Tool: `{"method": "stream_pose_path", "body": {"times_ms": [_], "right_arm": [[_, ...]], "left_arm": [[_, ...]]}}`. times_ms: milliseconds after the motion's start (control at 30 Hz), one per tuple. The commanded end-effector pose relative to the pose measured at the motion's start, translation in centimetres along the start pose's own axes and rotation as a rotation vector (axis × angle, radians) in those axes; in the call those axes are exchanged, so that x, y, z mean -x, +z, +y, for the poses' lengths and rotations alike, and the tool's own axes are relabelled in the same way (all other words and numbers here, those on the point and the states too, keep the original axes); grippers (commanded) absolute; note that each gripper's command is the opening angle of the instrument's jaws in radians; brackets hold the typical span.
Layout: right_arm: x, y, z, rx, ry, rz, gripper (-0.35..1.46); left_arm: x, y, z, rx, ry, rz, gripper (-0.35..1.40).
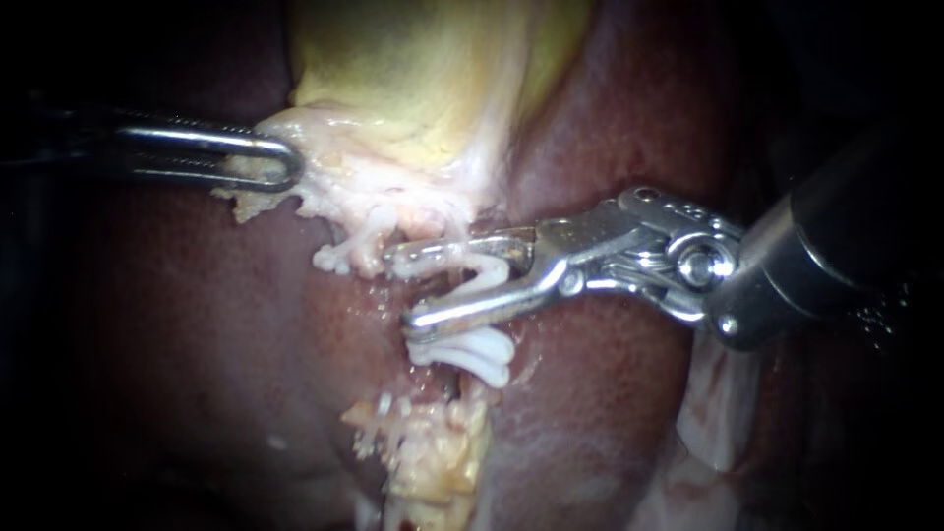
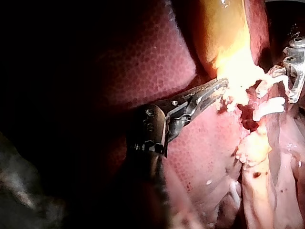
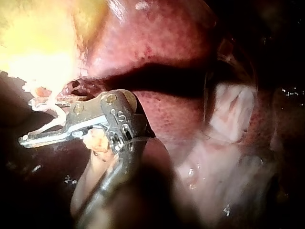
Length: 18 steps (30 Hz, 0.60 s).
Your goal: Clipping third clip right tube
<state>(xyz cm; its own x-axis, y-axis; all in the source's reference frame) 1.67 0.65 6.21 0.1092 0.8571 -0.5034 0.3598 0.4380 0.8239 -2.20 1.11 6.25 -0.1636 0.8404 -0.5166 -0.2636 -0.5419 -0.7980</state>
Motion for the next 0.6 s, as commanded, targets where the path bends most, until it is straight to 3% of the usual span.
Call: {"method": "stream_pose_path", "body": {"times_ms": [33,400,500,533,600], "right_arm": [[-0.01,0.0,0.0,0.0,0.0,0.0,0.41],[-0.05,-0.01,-0.02,0.012,0.038,0.01,0.02],[-0.05,-0.02,-0.02,0.015,0.061,0.012,-0.19],[-0.05,-0.02,-0.02,0.015,0.085,0.013,-0.33],[-0.04,-0.03,-0.03,0.02,0.12,0.017,-0.35]], "left_arm": [[0.0,0.0,0.0,0.0,0.0,0.0,-0.35],[0.0,0.0,-0.01,0.0,0.0,0.0,-0.35],[0.0,0.0,-0.01,0.0,0.0,0.0,-0.35],[0.0,0.0,-0.01,0.0,0.0,0.0,-0.35],[0.0,0.0,-0.01,0.0,0.0,0.0,-0.35]]}}
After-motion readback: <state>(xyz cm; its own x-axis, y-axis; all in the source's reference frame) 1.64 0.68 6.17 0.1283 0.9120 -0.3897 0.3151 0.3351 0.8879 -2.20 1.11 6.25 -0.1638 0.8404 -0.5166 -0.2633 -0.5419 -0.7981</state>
